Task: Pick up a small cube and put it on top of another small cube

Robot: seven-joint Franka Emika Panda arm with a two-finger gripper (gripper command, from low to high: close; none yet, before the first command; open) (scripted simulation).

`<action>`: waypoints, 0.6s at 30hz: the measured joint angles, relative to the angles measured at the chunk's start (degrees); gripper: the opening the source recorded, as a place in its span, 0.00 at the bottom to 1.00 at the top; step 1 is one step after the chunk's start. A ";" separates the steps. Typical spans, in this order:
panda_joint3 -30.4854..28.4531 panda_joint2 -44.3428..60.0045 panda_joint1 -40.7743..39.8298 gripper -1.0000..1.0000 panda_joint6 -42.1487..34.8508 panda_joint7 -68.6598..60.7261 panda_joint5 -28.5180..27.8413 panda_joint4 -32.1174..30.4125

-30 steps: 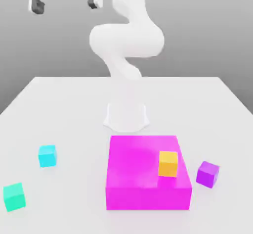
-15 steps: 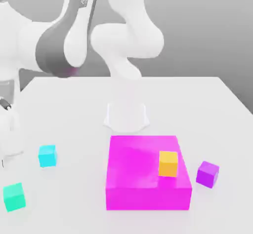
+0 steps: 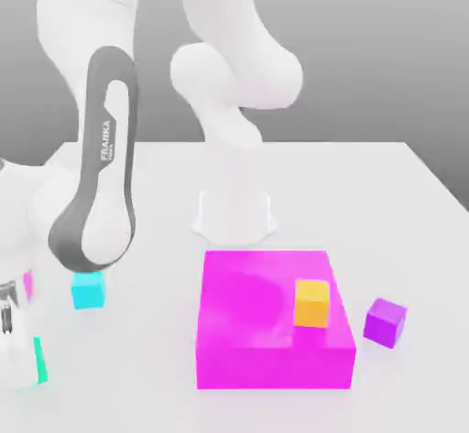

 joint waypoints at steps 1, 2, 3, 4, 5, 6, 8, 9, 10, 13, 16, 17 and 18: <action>-0.59 -1.29 0.46 0.00 -1.01 0.39 -0.51 -0.30; -1.26 -2.97 0.95 0.00 -2.27 0.99 -1.33 -0.70; -2.00 -4.86 1.50 0.00 -3.70 1.71 -2.28 -1.14; -2.70 -6.85 2.00 0.00 -5.20 2.47 -3.29 -1.60; -2.84 -8.91 2.65 0.00 -6.59 2.81 -4.31 -2.21; -1.88 -11.03 3.82 0.00 -7.64 2.10 -5.21 -3.17; 0.83 -15.27 6.37 0.00 -9.58 -0.09 -6.68 -5.28; 2.39 -17.38 7.62 0.00 -10.52 -1.40 -7.29 -6.37; 3.95 -19.44 8.88 0.00 -11.46 -2.79 -7.79 -7.45; 8.08 -25.71 15.74 0.00 -14.33 -7.63 -8.56 -10.75; 10.56 -31.96 21.89 0.00 -17.20 -12.70 -9.04 -14.05; 11.54 -34.04 23.16 0.00 -18.16 -14.40 -9.18 -15.15; 12.63 -36.12 24.66 0.00 -19.12 -16.12 -9.28 -16.25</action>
